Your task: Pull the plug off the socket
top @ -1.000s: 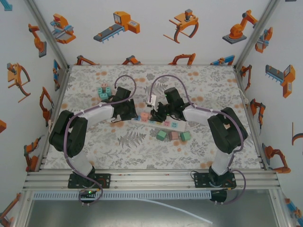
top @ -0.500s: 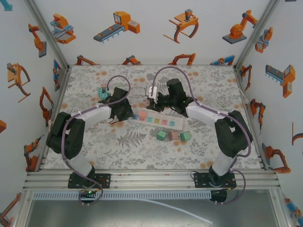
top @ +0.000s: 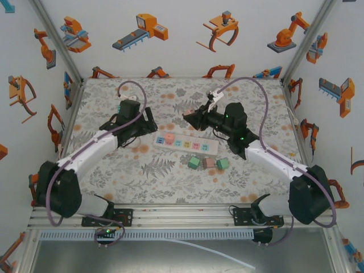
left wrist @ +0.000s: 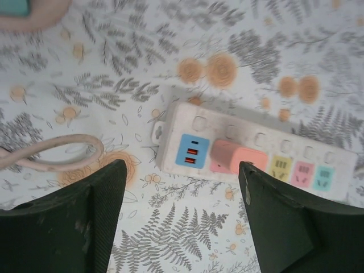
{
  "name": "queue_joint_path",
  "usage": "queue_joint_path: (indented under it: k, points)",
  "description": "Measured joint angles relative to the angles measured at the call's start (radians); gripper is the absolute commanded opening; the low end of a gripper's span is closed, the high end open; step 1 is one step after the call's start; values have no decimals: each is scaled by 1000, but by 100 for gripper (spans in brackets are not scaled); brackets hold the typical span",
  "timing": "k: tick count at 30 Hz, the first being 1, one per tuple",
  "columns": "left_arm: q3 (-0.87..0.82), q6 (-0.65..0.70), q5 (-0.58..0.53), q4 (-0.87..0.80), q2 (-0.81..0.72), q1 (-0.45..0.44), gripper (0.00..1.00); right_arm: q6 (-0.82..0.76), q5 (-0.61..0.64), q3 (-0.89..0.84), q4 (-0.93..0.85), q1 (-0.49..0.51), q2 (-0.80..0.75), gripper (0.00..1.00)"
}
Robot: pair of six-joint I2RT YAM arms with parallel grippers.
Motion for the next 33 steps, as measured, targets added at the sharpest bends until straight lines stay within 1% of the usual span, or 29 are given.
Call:
queue_joint_path:
  k: [4,6,9,12,14,17,22,23,26,30,31,33]
  points:
    - [-20,135,26,9,-161,0,75,206,13,-56,0,-3,-18,0]
    - [-39,225,76,8,-246,0,78,287,8,-72,-18,-3,-7,0]
    - [-69,371,186,7,-366,0,79,348,-18,-72,-85,-3,29,0]
    - [-107,526,306,-2,-468,0,82,349,-36,-57,-182,8,89,1]
    - [-132,645,391,-24,-523,0,87,322,-35,-36,-265,35,146,3]
    - [-166,810,489,-72,-575,-5,94,269,-35,-2,-355,87,223,4]
    - [-197,1018,574,-161,-614,-24,100,216,-34,34,-399,142,322,5]
    - [-197,1050,587,-175,-617,-30,99,212,-31,35,-401,146,336,7]
    - [-197,1132,619,-207,-619,-47,97,203,-27,35,-401,150,374,15]
    - [-197,1213,655,-247,-607,-66,97,198,-23,45,-406,159,419,21]
    - [-197,1226,662,-258,-599,-70,97,198,-21,47,-404,161,428,24]
    - [-197,1246,671,-274,-578,-77,97,198,-20,48,-402,165,440,34]
